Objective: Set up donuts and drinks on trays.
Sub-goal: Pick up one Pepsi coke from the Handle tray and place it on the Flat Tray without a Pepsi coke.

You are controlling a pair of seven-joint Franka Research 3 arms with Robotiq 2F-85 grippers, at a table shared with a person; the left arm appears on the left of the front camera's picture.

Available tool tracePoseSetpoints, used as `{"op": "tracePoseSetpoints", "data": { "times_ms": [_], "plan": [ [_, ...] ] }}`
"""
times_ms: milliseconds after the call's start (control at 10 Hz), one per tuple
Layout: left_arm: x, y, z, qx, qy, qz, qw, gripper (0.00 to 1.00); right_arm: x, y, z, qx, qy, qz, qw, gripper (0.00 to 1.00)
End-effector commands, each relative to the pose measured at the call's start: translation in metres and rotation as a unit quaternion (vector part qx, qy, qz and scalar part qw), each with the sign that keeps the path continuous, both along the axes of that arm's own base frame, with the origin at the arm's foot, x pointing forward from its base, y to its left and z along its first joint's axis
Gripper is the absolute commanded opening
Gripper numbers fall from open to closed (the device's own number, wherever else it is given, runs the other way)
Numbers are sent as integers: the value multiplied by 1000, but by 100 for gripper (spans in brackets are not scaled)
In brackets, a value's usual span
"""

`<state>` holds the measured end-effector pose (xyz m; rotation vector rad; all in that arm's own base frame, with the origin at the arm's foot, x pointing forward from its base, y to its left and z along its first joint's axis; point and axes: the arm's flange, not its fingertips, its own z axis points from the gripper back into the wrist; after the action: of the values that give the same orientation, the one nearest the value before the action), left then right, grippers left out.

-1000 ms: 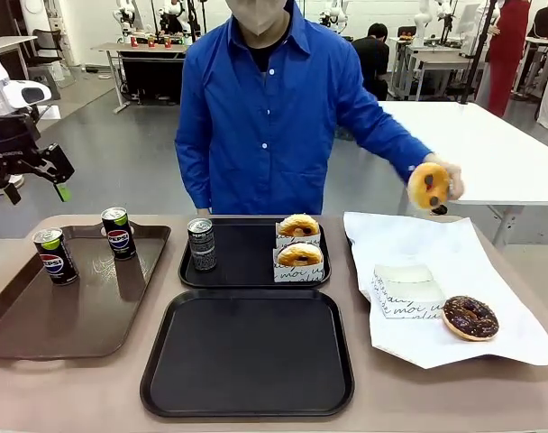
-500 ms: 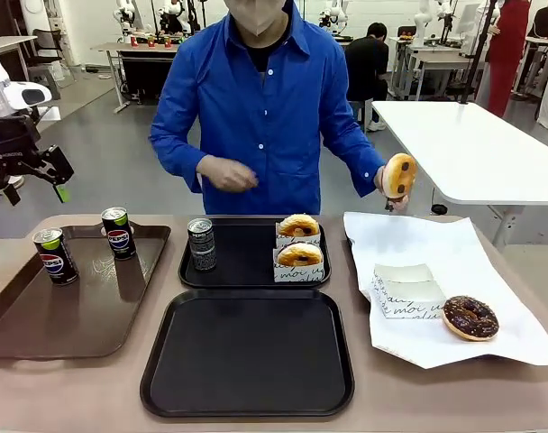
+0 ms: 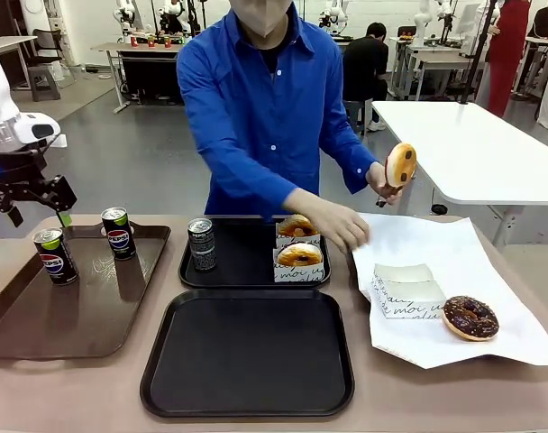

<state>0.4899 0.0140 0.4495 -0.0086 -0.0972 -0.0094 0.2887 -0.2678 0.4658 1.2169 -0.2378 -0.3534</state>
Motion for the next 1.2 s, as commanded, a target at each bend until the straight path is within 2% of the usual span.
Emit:
{"op": "tracePoseSetpoints", "data": {
  "times_ms": [0,400,600,1100],
  "plan": [
    [9,2,-5,-8,-7,-15,1000,100,0,1,0,8,-8,-2,1000,100],
    [17,4,-30,7,-4,-12,1000,100,0,1,0,8,-8,-2,1000,100],
    [29,6,-36,4,11,-13,1000,100,0,1,0,8,-8,-2,1000,100],
    [30,16,-62,-1,38,-12,999,100,0,1,0,8,-8,-2,1000,100]
  ]
}}
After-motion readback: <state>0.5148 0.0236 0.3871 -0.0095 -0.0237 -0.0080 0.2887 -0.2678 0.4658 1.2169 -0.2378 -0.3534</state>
